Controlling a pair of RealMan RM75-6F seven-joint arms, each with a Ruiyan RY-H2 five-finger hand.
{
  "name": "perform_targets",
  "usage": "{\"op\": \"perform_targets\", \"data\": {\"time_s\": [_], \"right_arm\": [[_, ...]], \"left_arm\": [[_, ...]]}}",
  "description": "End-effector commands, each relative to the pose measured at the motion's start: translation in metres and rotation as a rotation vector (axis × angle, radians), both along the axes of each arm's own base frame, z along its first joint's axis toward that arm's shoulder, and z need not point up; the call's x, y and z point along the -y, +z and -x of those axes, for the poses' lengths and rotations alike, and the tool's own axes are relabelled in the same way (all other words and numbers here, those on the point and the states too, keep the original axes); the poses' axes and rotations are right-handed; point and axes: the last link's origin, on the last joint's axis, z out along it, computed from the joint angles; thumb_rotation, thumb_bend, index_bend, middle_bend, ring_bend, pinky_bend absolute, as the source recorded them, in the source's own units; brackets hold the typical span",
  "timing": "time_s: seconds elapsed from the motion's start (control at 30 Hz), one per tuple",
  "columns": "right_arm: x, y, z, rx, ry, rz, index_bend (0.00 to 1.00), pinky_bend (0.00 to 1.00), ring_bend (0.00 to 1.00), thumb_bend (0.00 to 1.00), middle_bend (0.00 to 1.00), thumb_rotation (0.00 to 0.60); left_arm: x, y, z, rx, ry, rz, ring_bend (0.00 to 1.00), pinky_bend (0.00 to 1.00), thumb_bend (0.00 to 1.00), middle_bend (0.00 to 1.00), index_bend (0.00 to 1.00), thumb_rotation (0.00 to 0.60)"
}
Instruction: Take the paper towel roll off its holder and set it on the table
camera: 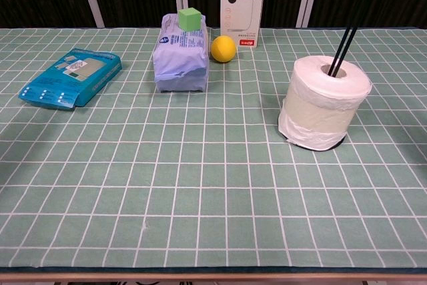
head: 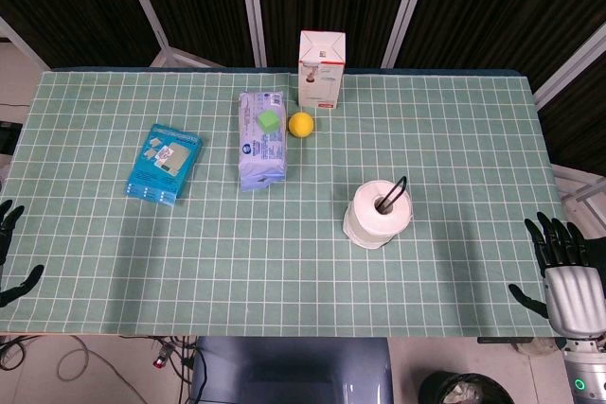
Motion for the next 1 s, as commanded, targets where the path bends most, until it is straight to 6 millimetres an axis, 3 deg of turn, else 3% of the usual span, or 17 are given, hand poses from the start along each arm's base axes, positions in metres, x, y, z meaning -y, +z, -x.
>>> {"op": "perform_targets", "data": {"time_s": [0.03, 0.2, 0.5, 0.7, 1.0], "right_arm": [[0.0, -0.001, 0.001, 0.015, -0.012, -0.009, 0.0, 0.0, 0.0, 0.0, 0.0, 0.6], [0.0, -0.007, 0.002, 0.061, -0.036, -0.042, 0.0, 0.0, 0.0, 0.0, 0.0, 0.6], [0.005, -0.041, 0.004, 0.48, -0.162, -0.248, 0.0, 0.0, 0.0, 0.0, 0.0, 0.6], [0.034, -0.058, -0.008, 0.831, -0.186, -0.295, 0.0, 0.0, 0.0, 0.0, 0.0, 0.6], [0.077, -0.095, -0.02, 0.965, -0.291, -0.35, 0.0, 0.0, 0.0, 0.0, 0.0, 0.6]], "left_arm": [[-0.001, 0.0, 0.001, 0.0, 0.002, 0.001, 0.0, 0.0, 0.22, 0.0, 0.05, 0.6], [0.001, 0.001, -0.002, 0.001, -0.007, -0.01, 0.0, 0.0, 0.22, 0.0, 0.05, 0.6], [0.005, 0.004, -0.002, 0.008, -0.005, -0.025, 0.0, 0.0, 0.22, 0.0, 0.05, 0.6], [0.003, 0.004, -0.001, 0.01, 0.004, -0.019, 0.0, 0.0, 0.22, 0.0, 0.05, 0.6], [0.003, 0.005, 0.001, 0.017, 0.017, -0.023, 0.0, 0.0, 0.22, 0.0, 0.05, 0.6]]}}
